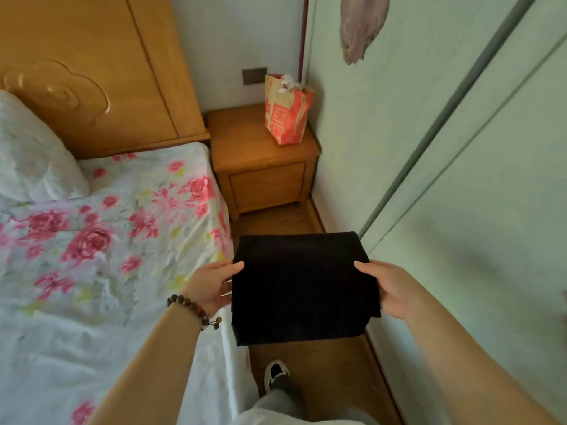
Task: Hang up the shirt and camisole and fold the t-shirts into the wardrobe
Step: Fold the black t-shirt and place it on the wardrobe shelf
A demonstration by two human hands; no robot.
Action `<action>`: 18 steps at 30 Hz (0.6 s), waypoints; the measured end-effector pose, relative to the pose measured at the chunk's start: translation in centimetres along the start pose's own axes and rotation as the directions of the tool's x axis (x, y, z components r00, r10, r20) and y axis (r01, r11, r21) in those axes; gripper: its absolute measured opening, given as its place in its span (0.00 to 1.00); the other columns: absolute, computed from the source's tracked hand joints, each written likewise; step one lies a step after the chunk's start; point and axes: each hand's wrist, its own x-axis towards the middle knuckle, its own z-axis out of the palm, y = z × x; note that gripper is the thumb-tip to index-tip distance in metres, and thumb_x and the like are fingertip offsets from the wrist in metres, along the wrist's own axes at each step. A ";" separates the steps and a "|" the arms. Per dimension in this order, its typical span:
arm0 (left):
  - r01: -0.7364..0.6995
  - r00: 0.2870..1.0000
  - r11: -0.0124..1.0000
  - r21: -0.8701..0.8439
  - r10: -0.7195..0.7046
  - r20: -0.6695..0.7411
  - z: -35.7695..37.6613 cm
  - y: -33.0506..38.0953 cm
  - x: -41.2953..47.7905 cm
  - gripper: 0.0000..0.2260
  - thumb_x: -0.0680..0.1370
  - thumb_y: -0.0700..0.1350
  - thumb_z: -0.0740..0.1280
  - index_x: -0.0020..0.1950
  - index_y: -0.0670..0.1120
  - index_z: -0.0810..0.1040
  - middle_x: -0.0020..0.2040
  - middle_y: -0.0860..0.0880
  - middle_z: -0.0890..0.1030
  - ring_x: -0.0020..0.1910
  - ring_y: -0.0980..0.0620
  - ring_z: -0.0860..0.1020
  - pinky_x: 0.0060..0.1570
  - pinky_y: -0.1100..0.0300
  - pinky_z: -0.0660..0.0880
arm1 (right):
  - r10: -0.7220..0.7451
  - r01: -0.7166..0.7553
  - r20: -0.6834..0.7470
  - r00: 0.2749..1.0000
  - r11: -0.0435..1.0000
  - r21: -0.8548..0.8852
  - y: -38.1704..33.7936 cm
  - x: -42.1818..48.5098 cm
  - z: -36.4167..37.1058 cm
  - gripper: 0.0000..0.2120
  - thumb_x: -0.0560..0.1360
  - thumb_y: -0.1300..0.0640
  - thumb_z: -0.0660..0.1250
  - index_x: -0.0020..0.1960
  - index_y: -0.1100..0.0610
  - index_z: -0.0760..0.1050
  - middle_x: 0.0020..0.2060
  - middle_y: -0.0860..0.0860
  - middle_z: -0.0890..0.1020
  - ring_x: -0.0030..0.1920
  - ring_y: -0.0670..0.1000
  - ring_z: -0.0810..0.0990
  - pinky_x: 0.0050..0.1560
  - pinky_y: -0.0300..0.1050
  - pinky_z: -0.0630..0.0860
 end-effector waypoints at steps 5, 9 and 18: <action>0.018 0.991 0.987 0.163 -0.039 0.126 6.8 -1.4 -1.3 0.02 0.77 0.39 0.68 0.47 0.43 0.80 0.38 0.46 0.81 0.39 0.49 0.78 0.41 0.56 0.77 | -0.010 0.026 -0.093 0.996 0.983 0.180 5.1 -4.4 -7.0 0.14 0.75 0.59 0.68 0.59 0.63 0.77 0.55 0.58 0.82 0.56 0.58 0.81 0.63 0.57 0.73; 0.044 0.967 0.962 0.269 -0.109 0.231 12.2 -3.9 -2.6 0.08 0.75 0.39 0.69 0.53 0.40 0.79 0.45 0.43 0.83 0.43 0.46 0.81 0.39 0.54 0.78 | -0.026 0.084 -0.197 0.980 0.952 0.294 10.3 -8.7 -12.4 0.15 0.75 0.59 0.67 0.60 0.65 0.76 0.54 0.59 0.82 0.55 0.60 0.82 0.60 0.58 0.75; 0.037 0.846 0.845 0.534 -0.311 0.433 22.9 -13.7 -8.7 0.11 0.75 0.38 0.69 0.57 0.38 0.78 0.42 0.43 0.83 0.38 0.49 0.81 0.34 0.57 0.79 | 0.030 0.236 -0.414 0.910 0.784 0.574 24.7 -21.2 -20.4 0.14 0.75 0.59 0.67 0.59 0.64 0.77 0.53 0.61 0.83 0.53 0.60 0.82 0.46 0.51 0.79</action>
